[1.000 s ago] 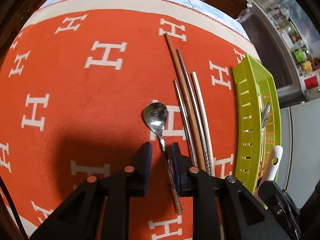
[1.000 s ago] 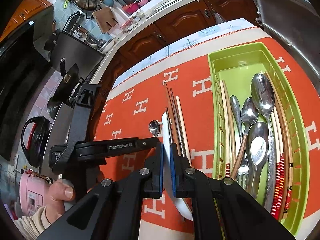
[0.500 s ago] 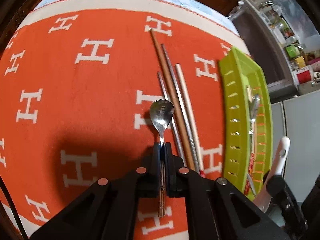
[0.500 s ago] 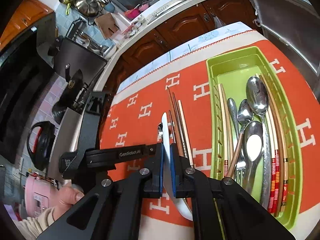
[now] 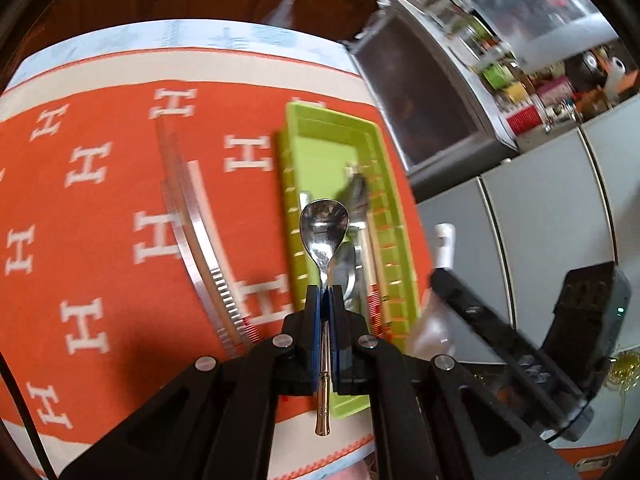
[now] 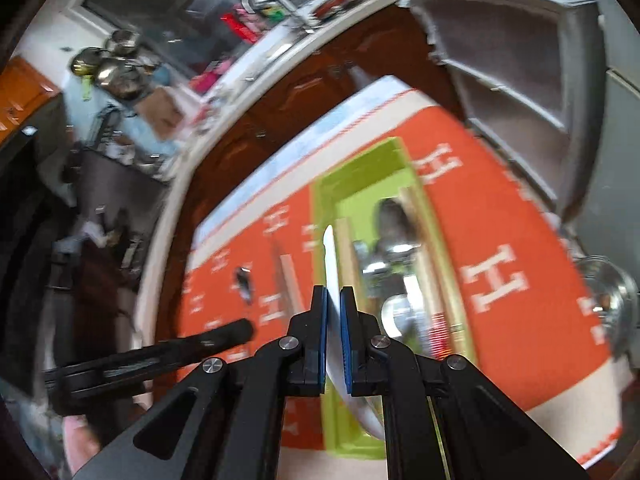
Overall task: Organize utensils
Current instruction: 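Carry both spoons over the green tray and open both tools to drop them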
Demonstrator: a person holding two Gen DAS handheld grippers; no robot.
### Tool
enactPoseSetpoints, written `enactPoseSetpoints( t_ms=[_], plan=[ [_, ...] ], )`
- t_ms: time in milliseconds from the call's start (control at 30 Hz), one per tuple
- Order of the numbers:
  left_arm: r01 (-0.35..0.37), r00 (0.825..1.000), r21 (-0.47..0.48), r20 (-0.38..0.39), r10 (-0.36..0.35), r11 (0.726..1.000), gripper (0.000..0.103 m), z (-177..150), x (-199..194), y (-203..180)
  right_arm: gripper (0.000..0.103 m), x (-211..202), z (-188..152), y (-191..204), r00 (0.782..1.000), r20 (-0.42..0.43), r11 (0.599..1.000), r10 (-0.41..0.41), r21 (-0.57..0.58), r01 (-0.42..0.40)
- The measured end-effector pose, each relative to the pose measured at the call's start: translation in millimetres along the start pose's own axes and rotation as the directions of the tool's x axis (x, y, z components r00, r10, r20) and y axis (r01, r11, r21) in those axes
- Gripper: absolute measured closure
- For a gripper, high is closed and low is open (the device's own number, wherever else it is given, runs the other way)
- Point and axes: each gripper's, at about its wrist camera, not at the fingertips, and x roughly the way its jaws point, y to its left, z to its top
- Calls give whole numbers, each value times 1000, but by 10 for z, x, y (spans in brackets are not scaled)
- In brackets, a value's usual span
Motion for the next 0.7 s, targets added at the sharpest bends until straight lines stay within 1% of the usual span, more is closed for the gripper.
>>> enactPoseSetpoints(
  t_ms=[100,200,333,367,400,433,533,633,700],
  plan=[
    [-24,1000,27,-19,25,999,102,67,198,-146,97,100,35,-158,998,-25,998,-55,15,55],
    [-47,998,35,-47,49,998,102,137,436,-187,97,235,79,-258,993,-38,994,-111,0,111],
    [-41,997,76,-60,45,996,101,164,619,-218,97,428,132,-292,987,-70,990,-142,-29,140],
    [-50,997,93,-58,56,994,100,151,625,-230,97,476,126,-258,985,-74,988,-154,-42,151],
    [-61,996,112,-56,67,992,97,124,617,-249,96,512,120,-257,982,-76,985,-170,-55,166],
    [-56,996,126,-55,64,990,93,100,591,-258,95,544,109,-255,981,-77,983,-179,-59,175],
    [-61,997,158,-38,68,986,86,55,475,-264,93,578,82,-257,986,-82,989,-147,-42,144],
    [-83,996,179,-21,88,980,83,15,306,-243,93,555,57,-199,989,-76,991,-129,-45,125],
    [-97,995,175,-14,101,980,80,0,178,-188,93,477,24,-101,992,-70,993,-103,-58,99]
  ],
)
